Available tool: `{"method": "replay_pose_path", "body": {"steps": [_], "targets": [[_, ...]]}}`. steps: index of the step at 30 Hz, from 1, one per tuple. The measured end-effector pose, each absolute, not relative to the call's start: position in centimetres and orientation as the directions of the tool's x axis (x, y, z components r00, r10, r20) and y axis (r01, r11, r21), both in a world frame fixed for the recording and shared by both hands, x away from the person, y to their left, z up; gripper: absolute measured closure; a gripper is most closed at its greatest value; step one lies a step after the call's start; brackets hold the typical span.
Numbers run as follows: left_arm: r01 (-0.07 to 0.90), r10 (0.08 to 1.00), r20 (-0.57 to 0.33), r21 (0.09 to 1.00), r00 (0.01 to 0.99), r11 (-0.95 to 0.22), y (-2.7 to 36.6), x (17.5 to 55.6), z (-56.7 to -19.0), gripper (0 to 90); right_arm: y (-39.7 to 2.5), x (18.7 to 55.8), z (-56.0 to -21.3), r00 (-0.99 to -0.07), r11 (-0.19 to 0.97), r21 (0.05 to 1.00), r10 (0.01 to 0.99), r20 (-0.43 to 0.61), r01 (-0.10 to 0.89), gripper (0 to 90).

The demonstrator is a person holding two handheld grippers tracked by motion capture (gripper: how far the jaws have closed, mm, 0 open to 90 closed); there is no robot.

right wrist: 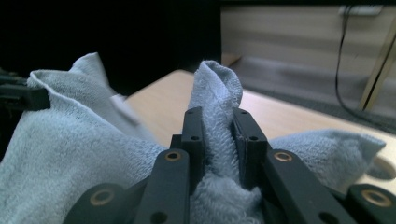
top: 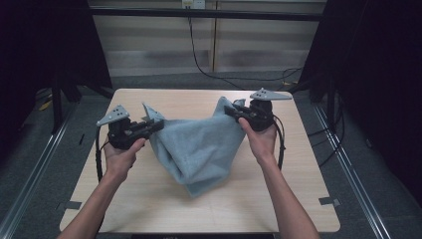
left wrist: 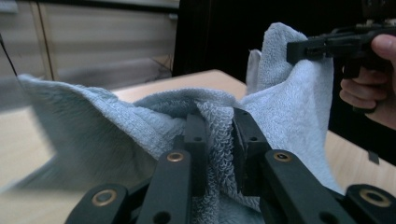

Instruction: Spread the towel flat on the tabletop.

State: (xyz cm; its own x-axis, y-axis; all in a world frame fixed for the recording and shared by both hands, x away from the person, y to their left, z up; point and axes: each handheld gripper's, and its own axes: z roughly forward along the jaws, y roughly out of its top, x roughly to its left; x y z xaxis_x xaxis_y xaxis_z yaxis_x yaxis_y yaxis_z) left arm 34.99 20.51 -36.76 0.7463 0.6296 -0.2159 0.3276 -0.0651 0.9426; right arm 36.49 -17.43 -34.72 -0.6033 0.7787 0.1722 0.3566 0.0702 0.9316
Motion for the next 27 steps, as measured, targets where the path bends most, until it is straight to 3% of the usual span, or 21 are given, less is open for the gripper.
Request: {"method": "replay_pose_path", "body": {"steps": [7, 10, 14, 18, 27], "targets": [[0.264, 0.645, -0.200, 0.964, 0.737, -0.003, 20.7, 34.8, -34.1, 78.6, -17.4, 36.0, -32.2, -0.607, 0.008, 0.958, 0.775, 0.176, 0.287, 76.9], [0.266, 0.636, -0.169, 0.962, 0.753, -0.060, 20.9, 33.6, -35.3, 78.5, -17.4, 35.2, -32.8, -0.608, 0.024, 0.954, 0.775, 0.171, 0.299, 75.1], [0.336, 0.652, -0.153, 0.927, 0.743, -0.165, 20.9, 31.7, -39.9, 77.8, -18.0, 32.4, -36.7, -0.627, 0.083, 0.932, 0.760, 0.170, 0.353, 71.8], [0.411, 0.643, -0.185, 0.884, 0.743, -0.222, 21.0, 30.1, -44.0, 77.5, -19.2, 28.9, -41.1, -0.628, 0.144, 0.895, 0.758, 0.174, 0.422, 76.5], [0.467, 0.589, -0.228, 0.835, 0.775, -0.290, 22.5, 25.7, -46.8, 73.4, -22.9, 21.4, -46.3, -0.589, 0.153, 0.828, 0.771, 0.242, 0.540, 75.2]]}}
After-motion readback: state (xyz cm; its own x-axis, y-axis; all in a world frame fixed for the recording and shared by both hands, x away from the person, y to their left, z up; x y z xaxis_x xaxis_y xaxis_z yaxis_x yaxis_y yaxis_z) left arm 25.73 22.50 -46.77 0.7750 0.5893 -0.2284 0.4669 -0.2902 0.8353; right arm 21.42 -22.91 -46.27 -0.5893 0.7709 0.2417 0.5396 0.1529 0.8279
